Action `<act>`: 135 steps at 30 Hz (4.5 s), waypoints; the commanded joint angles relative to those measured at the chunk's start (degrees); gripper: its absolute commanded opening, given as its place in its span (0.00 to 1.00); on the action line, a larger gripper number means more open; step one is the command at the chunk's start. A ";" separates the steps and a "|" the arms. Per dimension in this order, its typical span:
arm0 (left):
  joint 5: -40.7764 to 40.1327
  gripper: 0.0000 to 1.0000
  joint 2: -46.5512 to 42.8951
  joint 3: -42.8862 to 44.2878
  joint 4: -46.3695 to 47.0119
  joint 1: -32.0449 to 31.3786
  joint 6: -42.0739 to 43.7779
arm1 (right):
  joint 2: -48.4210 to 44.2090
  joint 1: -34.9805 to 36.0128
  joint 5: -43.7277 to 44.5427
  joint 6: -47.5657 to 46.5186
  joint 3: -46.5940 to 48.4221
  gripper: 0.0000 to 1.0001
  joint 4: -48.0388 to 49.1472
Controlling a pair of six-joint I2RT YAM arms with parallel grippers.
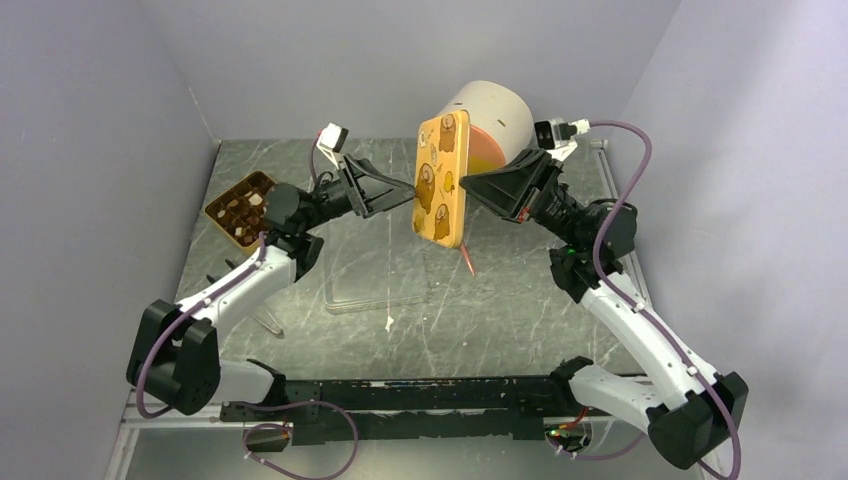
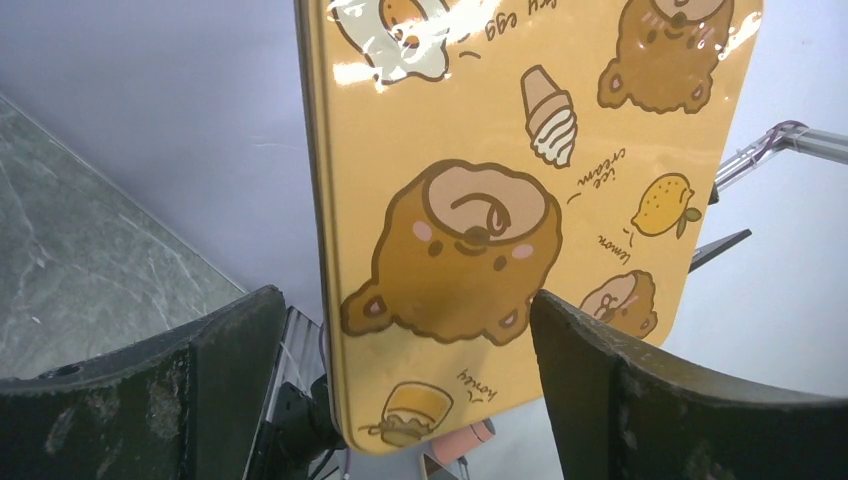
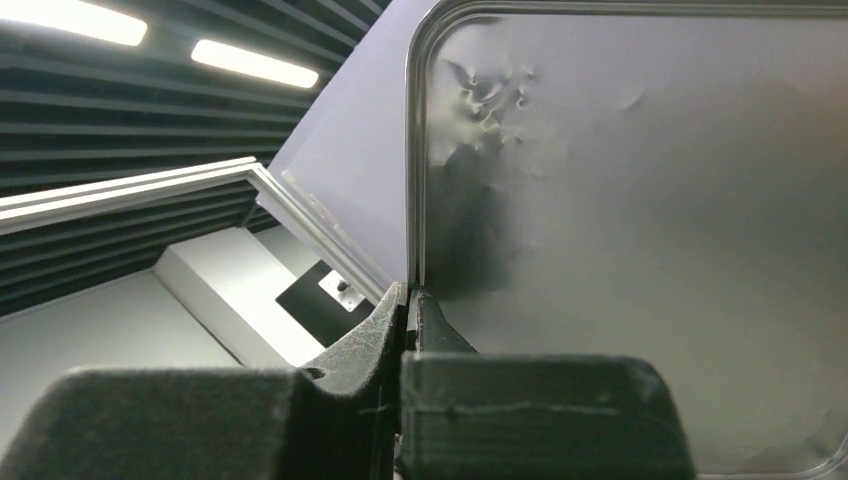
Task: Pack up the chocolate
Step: Pick up the box lid from the center of the board, then place the box lid in the packing box.
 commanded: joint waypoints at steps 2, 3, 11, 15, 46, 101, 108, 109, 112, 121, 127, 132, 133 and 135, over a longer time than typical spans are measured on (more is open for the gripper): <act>-0.74 0.97 0.59 1.93 2.72 -1.16 1.84 | 2.09 0.14 -0.30 5.69 -0.77 0.00 11.52; -0.93 0.97 0.81 1.39 2.54 -1.12 1.95 | 2.16 0.14 -0.28 5.48 -0.62 0.00 11.17; -2.50 0.88 7.42 1.73 27.65 -1.09 -16.83 | 2.83 0.14 -0.04 4.32 -1.48 0.00 10.04; -3.00 0.67 8.55 2.45 35.48 -1.02 -22.95 | 2.60 -0.97 -1.68 -2.31 -1.22 0.00 0.68; -4.19 0.07 -5.87 -3.01 -6.05 25.79 -1.59 | 3.39 -14.45 0.90 -25.13 -4.53 1.00 -34.11; -21.77 0.12 13.78 -8.34 -23.42 59.58 19.74 | -1.24 -4.98 6.27 -40.15 0.59 1.00 -50.77; -20.45 0.13 14.92 -8.15 -26.04 59.57 21.52 | -1.00 -5.05 6.37 -40.05 0.42 1.00 -50.64; -20.63 0.13 14.75 -8.06 -26.82 59.57 21.71 | -1.00 -5.05 6.28 -40.06 0.34 1.00 -50.48; -20.68 0.13 14.21 -7.85 -28.48 59.58 22.68 | -1.00 -5.05 6.40 -40.11 0.41 1.00 -50.66; -20.68 0.20 16.36 -7.87 -32.45 59.87 24.43 | -1.34 -5.05 6.96 -40.64 0.64 1.00 -51.67; -19.25 0.12 16.94 -7.16 -34.61 60.36 25.55 | -1.51 -5.05 7.10 -40.80 0.85 1.00 -52.08; -15.45 0.10 15.16 -9.36 -26.66 61.09 18.94 | -1.64 -5.05 7.22 -40.70 0.68 1.00 -52.22; -14.82 0.10 15.14 -9.37 -25.58 61.08 17.86 | -1.62 -5.05 7.40 -40.85 0.80 1.00 -52.49; -13.02 0.10 15.49 -9.00 -23.52 61.11 15.52 | -1.52 -5.04 7.77 -41.40 1.30 1.00 -53.29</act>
